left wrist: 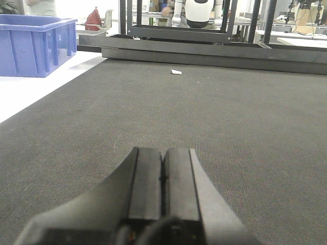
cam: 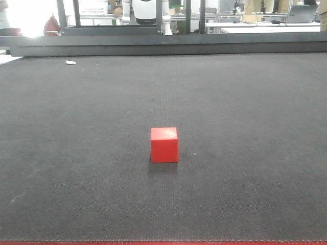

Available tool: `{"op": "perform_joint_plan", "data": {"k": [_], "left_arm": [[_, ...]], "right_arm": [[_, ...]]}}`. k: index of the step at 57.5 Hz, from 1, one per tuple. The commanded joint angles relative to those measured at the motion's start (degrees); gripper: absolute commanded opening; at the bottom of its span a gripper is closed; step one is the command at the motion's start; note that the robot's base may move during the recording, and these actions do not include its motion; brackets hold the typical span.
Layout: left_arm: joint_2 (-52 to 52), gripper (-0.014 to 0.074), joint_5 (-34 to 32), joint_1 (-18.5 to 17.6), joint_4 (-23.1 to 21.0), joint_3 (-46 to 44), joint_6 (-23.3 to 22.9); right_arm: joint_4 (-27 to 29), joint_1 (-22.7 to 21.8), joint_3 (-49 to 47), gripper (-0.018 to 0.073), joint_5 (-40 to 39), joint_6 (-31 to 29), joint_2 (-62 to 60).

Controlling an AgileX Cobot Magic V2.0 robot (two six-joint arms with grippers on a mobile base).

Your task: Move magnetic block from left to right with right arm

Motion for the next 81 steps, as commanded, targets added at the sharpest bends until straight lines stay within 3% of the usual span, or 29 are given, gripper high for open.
{"op": "perform_joint_plan", "data": {"k": [1, 16, 30, 37, 51, 64, 71, 77, 81], "left_arm": [[-0.8, -0.0126, -4.5, 0.0, -0.1, 0.4, -0.4], [-0.8, -0.0126, -4.5, 0.0, -0.1, 0.4, -0.4], [-0.8, -0.0126, -4.5, 0.0, -0.1, 0.4, -0.4], [-0.8, -0.0126, -4.5, 0.0, -0.1, 0.4, -0.4], [-0.8, -0.0126, -4.5, 0.0, -0.1, 0.4, -0.4], [-0.8, -0.0126, -4.5, 0.0, -0.1, 0.4, -0.4], [-0.8, -0.0126, -4.5, 0.0, -0.1, 0.4, -0.4], [-0.8, -0.0126, -4.5, 0.0, -0.1, 0.4, -0.4], [-0.8, -0.0126, -4.5, 0.0, -0.1, 0.4, -0.4]], "right_arm": [[-0.6, -0.3, -0.1, 0.0056, -4.6, -0.6, -1.2], [-0.4, -0.3, -2.2, 0.0056, -3.0, -0.6, -1.2], [-0.4, -0.3, -15.1, 0.0056, 18.7, -0.6, 1.9], [-0.4, -0.3, -21.3, 0.0056, 27.1, -0.6, 7.3], [0.3, -0.3, -29.1, 0.0056, 30.1, -0.6, 22.3], [0.4, 1.6, -35.5, 0.0062, 37.5, -0.4, 36.2], [0.4, 6.0, -38.1, 0.0207, 38.6, 1.6, 42.2], [0.4, 10.5, -40.3, 0.0519, 38.6, 5.5, 46.3], [0.4, 13.0, -41.9, 0.0648, 39.0, 8.4, 49.3]]}}
